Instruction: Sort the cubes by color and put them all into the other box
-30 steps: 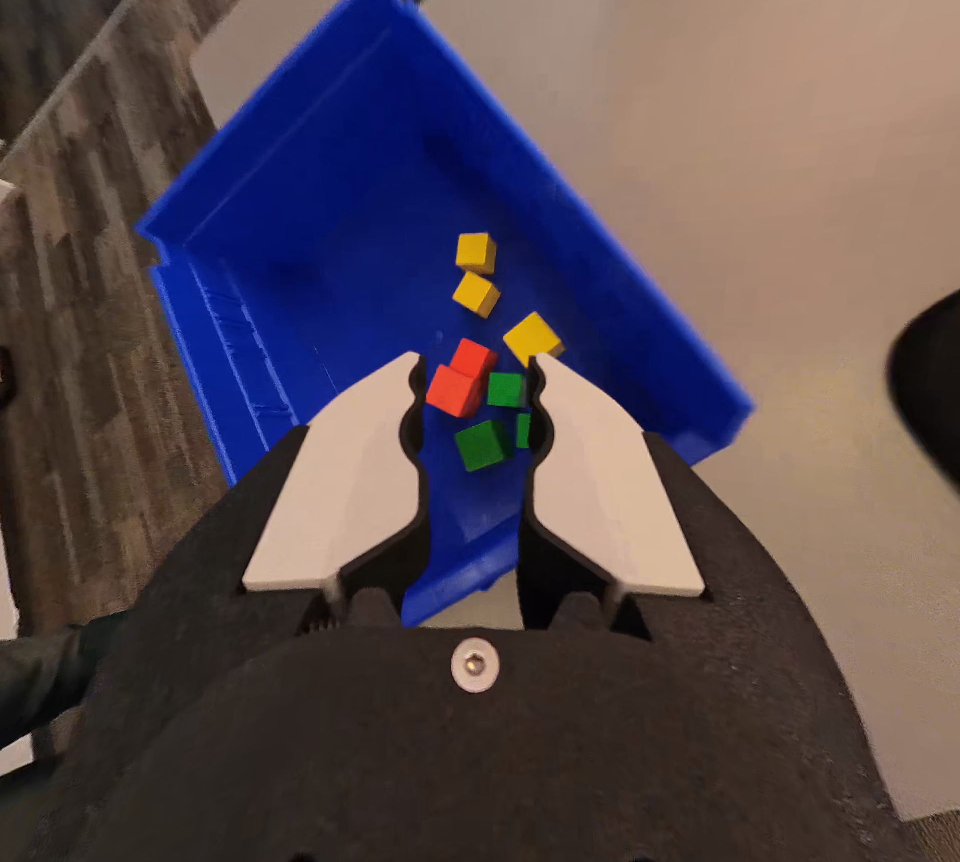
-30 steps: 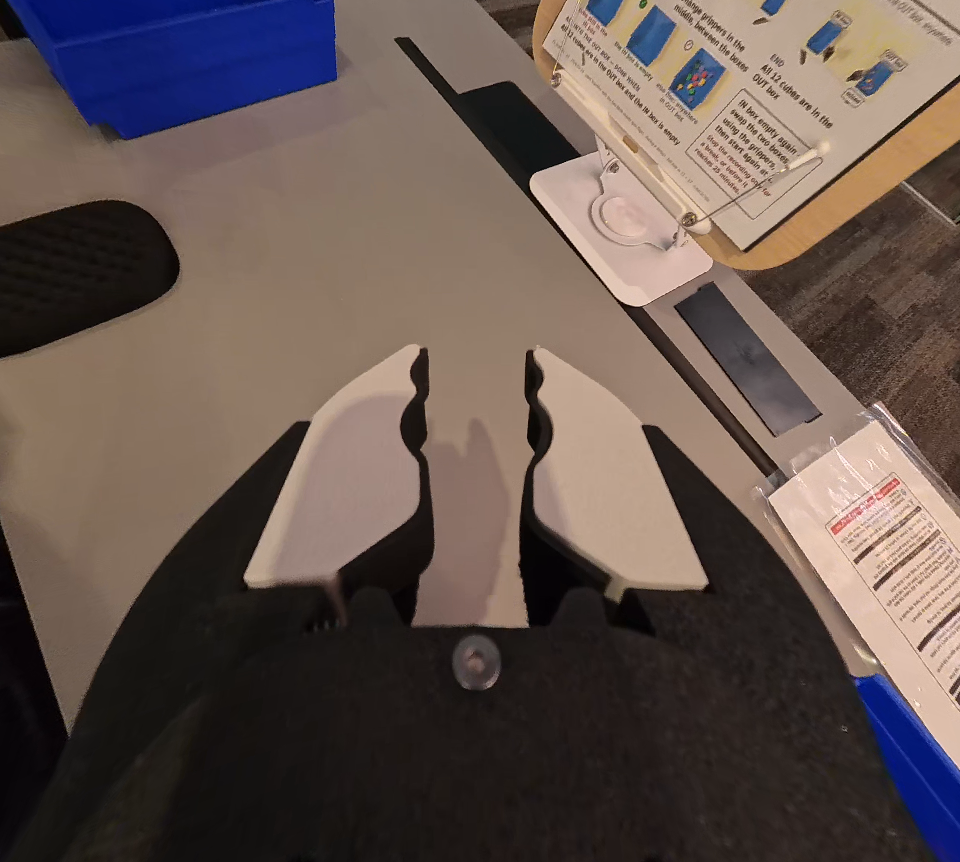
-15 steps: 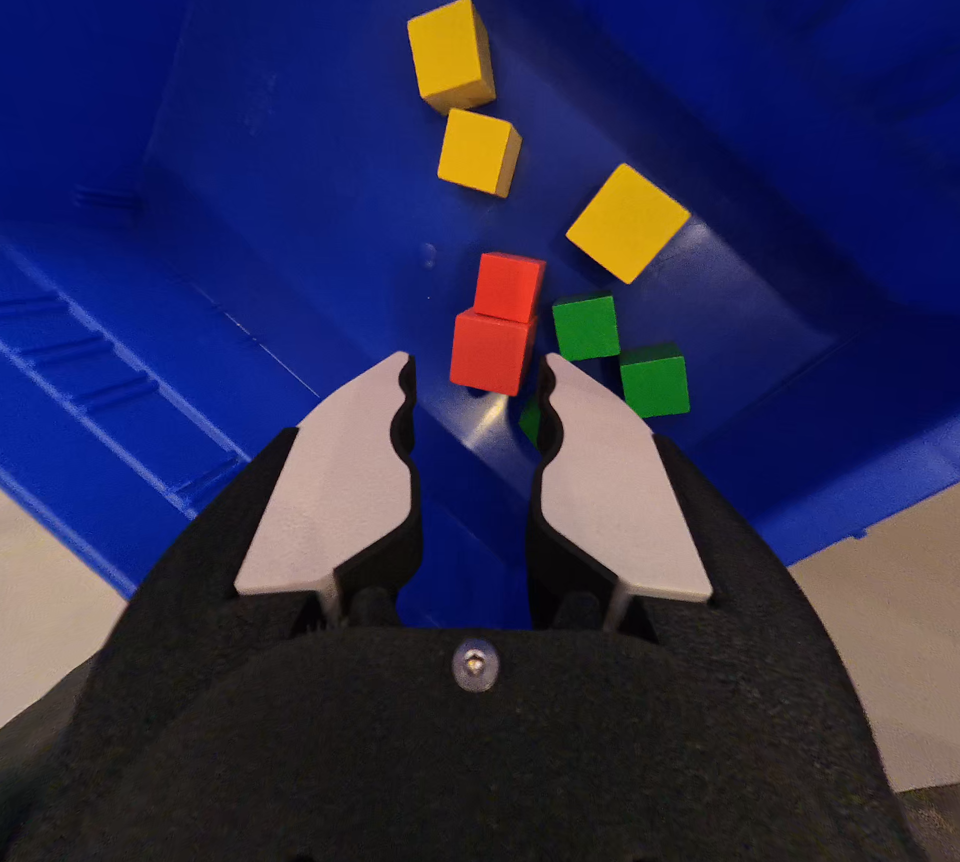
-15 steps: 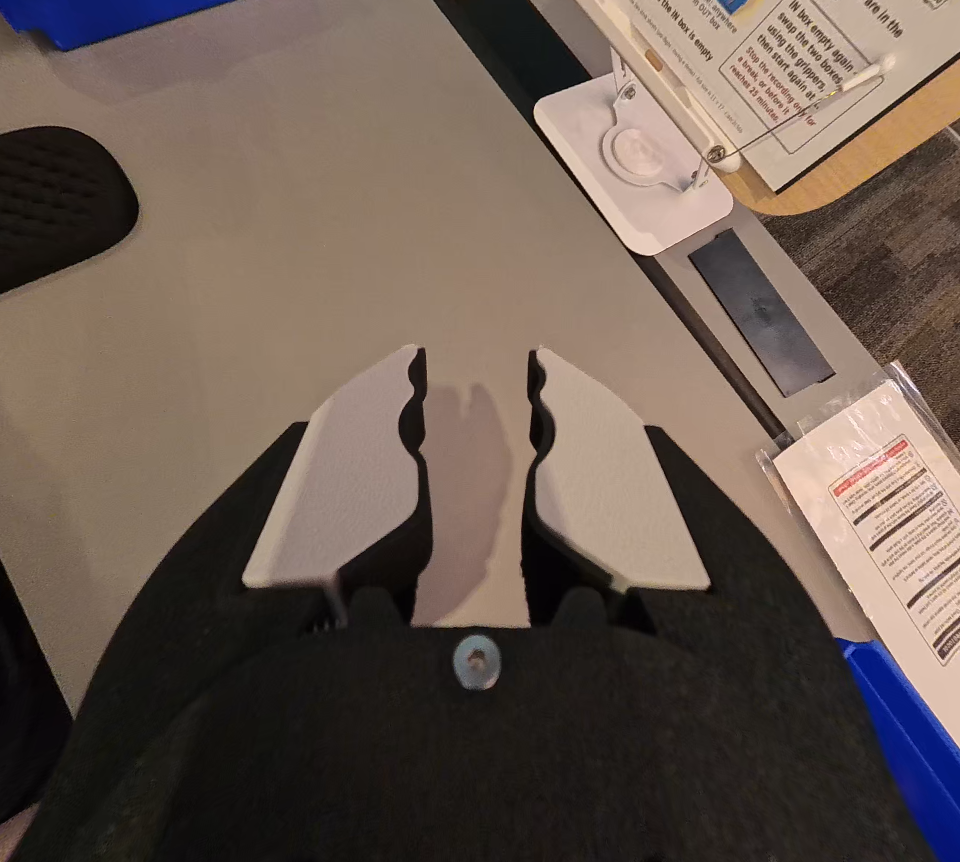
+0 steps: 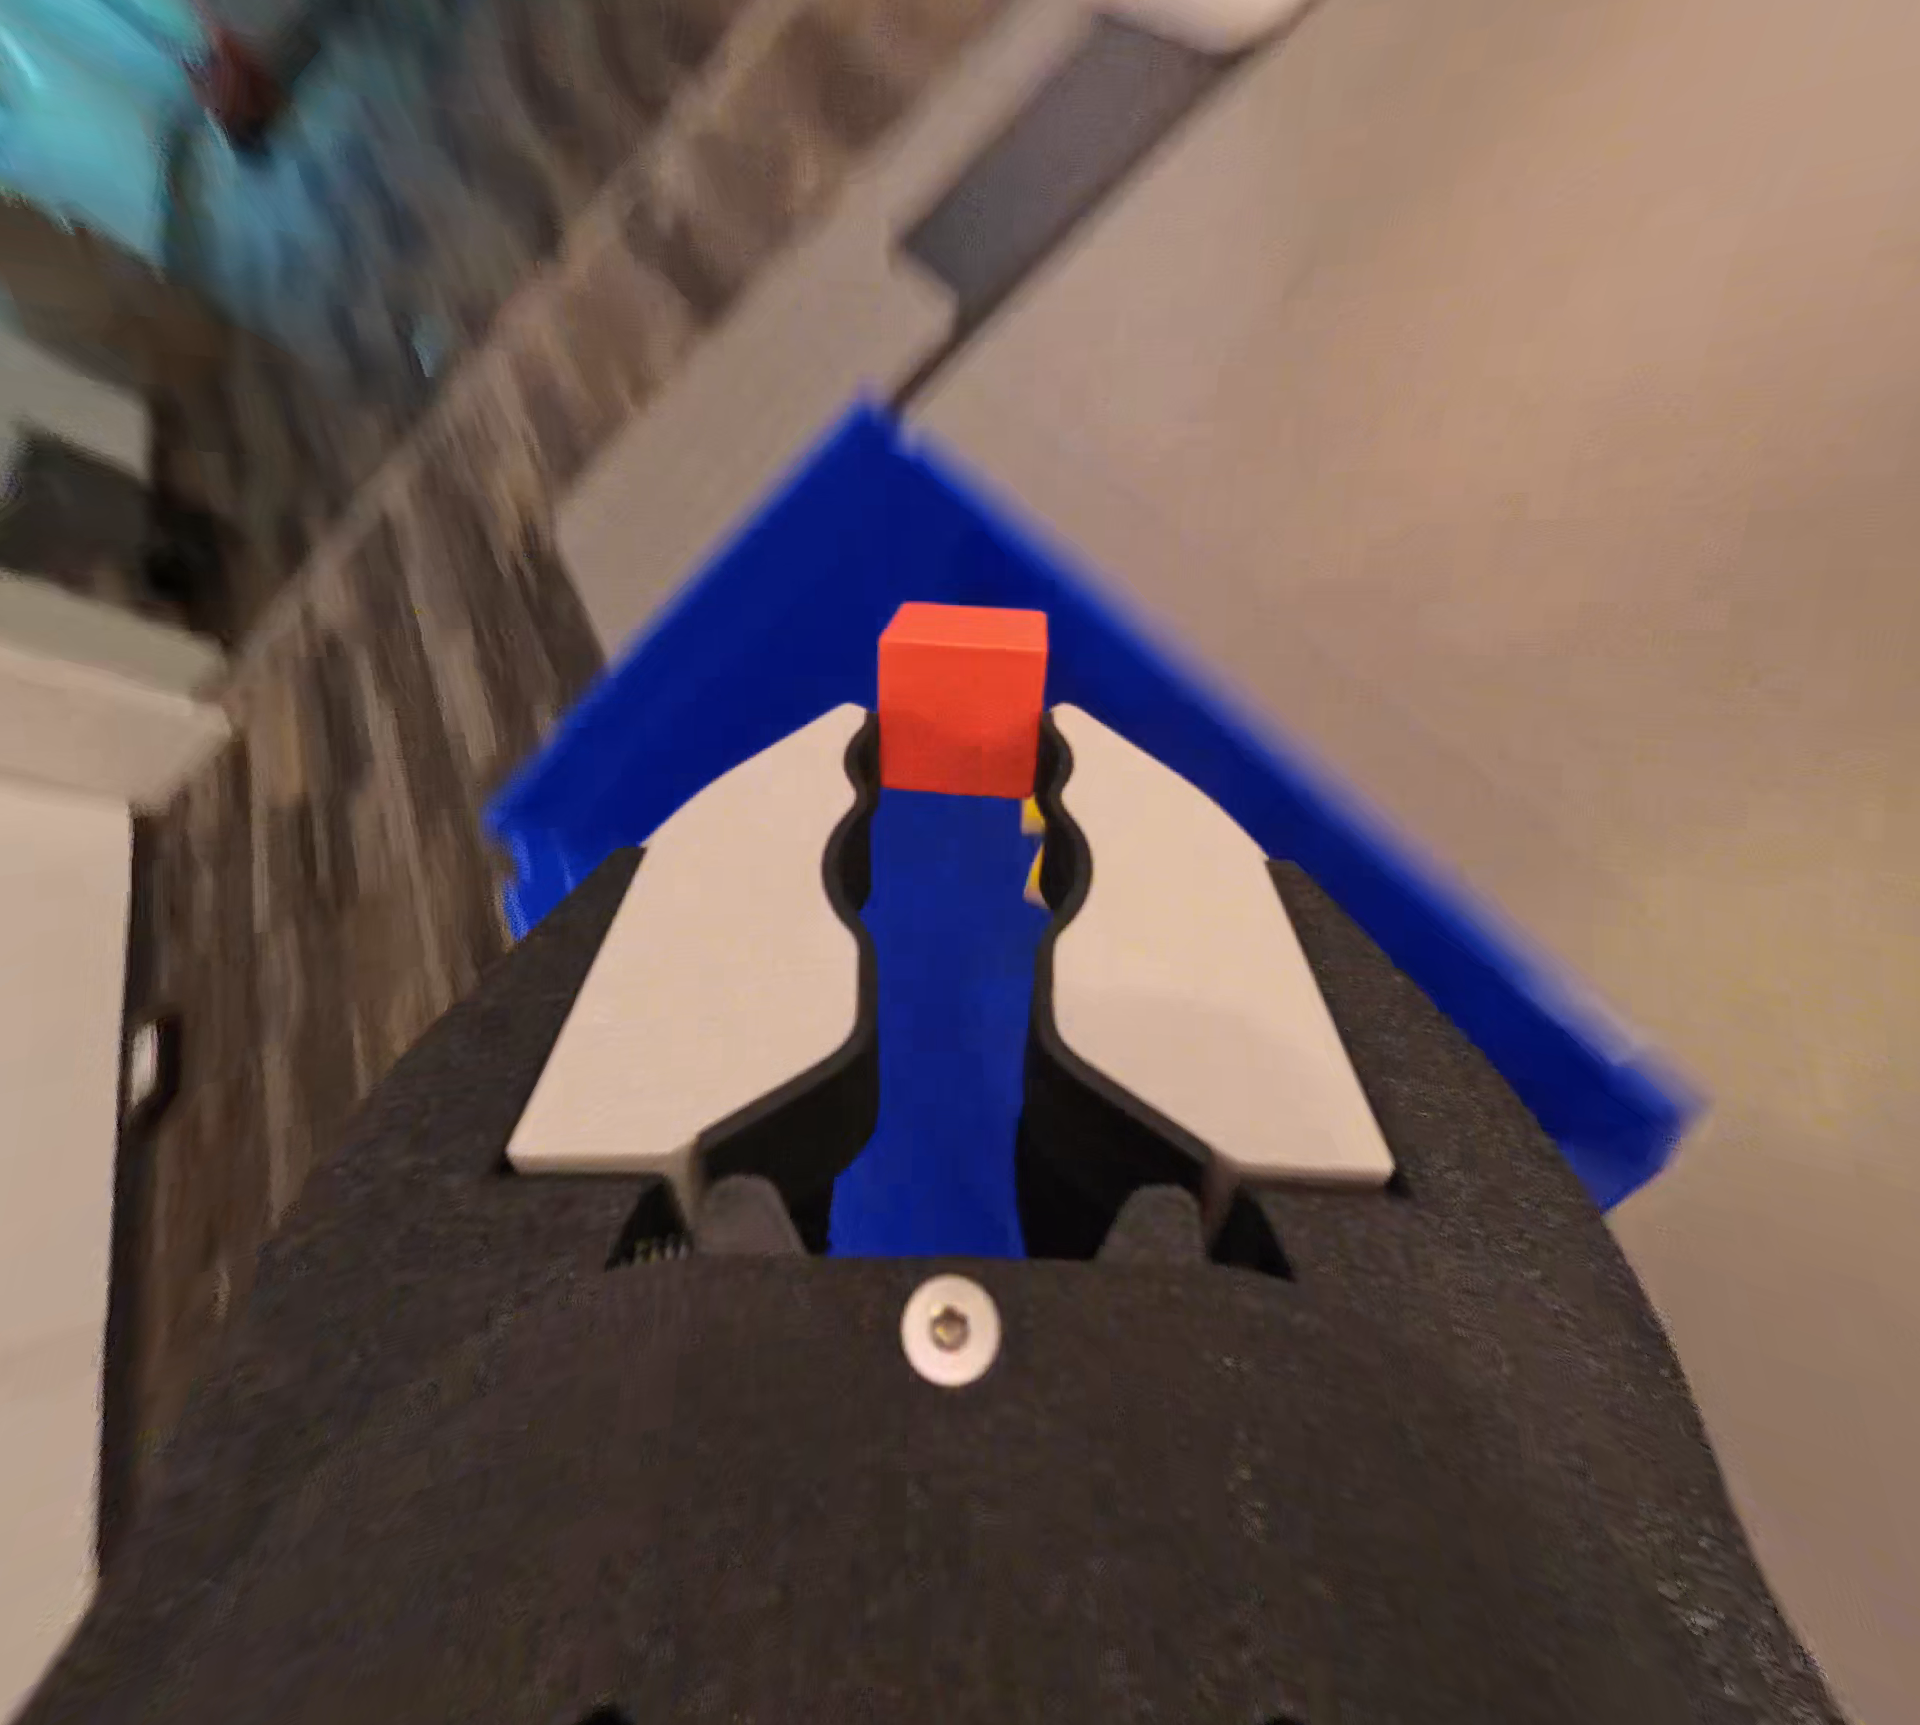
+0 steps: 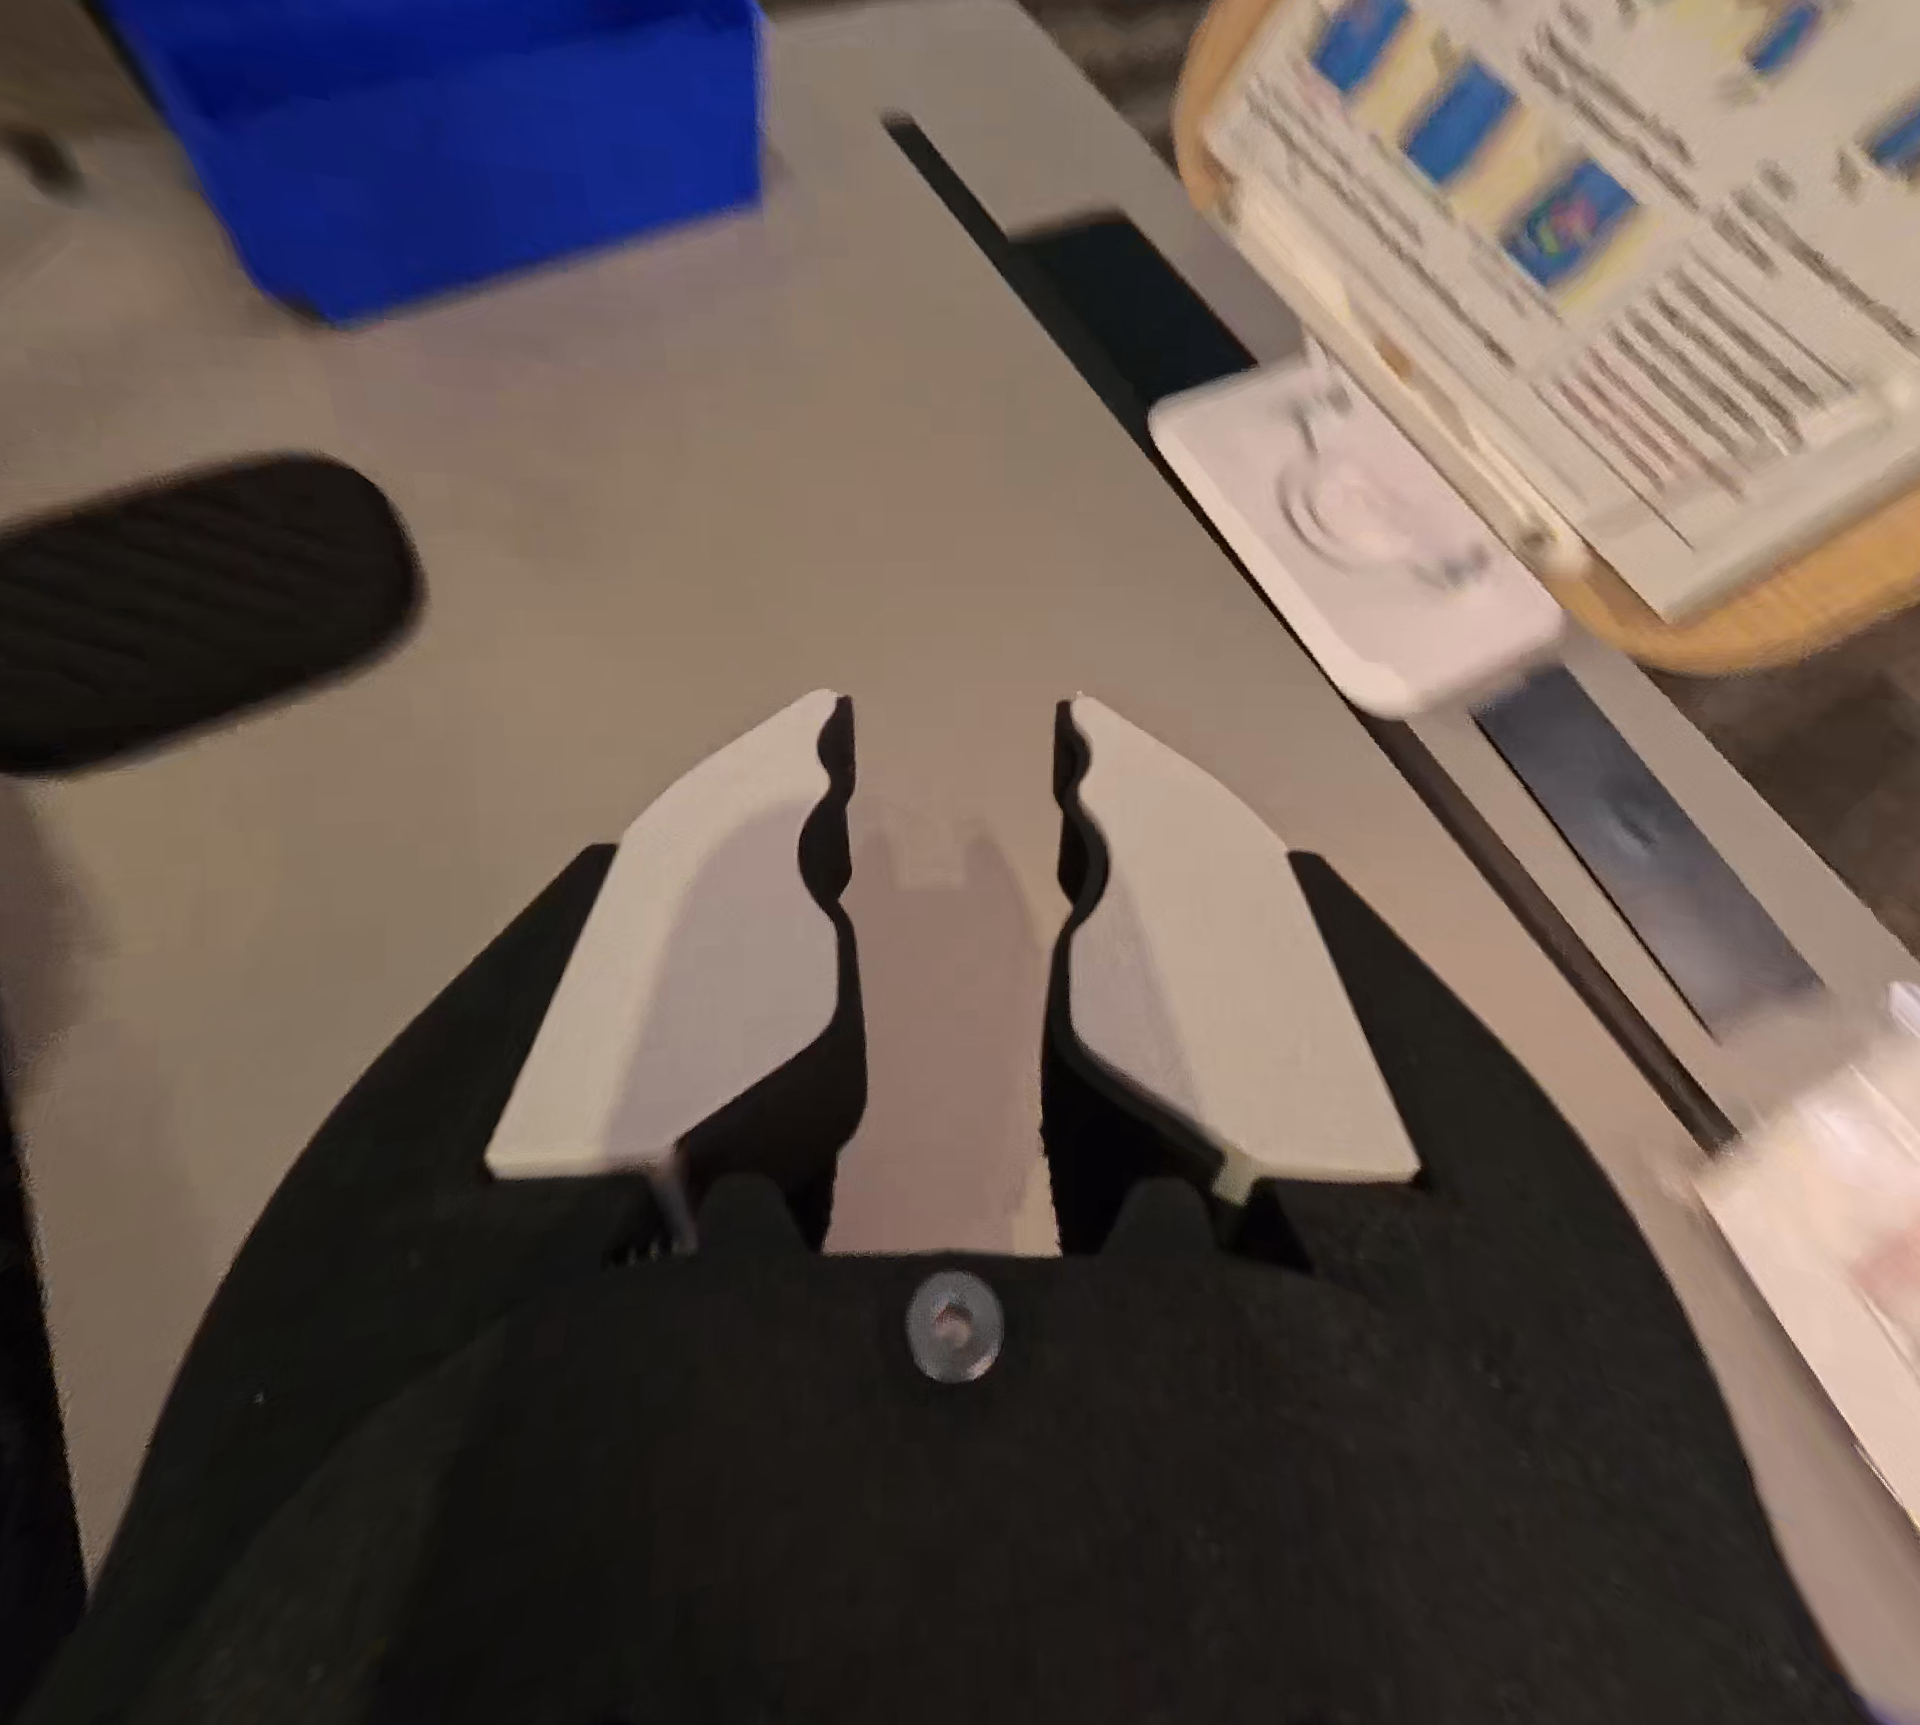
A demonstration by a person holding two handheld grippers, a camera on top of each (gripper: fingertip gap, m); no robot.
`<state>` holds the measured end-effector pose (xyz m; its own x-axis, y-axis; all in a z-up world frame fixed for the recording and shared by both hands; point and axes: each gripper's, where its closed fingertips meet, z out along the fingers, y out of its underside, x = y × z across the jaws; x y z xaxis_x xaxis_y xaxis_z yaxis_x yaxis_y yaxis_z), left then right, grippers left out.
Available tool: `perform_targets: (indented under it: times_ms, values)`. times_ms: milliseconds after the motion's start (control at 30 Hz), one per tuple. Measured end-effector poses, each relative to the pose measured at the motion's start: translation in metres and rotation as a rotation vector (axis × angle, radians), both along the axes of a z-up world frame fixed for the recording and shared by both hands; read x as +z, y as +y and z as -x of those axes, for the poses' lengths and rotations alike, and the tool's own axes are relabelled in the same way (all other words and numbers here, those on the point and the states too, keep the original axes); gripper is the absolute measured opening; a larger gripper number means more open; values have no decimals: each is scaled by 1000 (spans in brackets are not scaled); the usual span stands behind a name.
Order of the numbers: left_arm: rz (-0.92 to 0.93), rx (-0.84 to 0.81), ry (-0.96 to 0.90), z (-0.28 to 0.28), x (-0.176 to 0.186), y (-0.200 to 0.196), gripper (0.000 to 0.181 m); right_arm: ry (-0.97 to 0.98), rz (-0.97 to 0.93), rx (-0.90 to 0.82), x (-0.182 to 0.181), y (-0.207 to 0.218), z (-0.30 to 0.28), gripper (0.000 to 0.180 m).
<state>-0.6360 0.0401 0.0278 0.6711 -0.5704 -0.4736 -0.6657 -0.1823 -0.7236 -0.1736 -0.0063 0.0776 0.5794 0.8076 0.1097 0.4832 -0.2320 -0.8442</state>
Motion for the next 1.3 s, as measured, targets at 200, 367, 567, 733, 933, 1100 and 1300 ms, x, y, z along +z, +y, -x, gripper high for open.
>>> perform_targets:
  times_ms: [200,367,567,733,933,1100,1300]
  values:
    - [-259,-438,-233,-187,63,-61,28,363,143,385,13,-40,110,36]
    - [-328,-683,-292,-286,74,-95,28,591,291,465,22,-51,133,49]
    - [-334,-813,-285,-332,84,-112,28,730,465,536,30,-62,133,58]
    - [-326,-858,-268,-346,84,-116,28,799,582,648,38,-79,136,35]
    - [-354,-828,-313,-347,83,-116,32,822,643,671,39,-77,130,28]
    - [-368,-777,-388,-338,86,-118,34,775,480,637,76,-81,79,28]
    - [-325,-649,-344,-311,60,-102,33,407,75,-141,95,-18,-136,28]
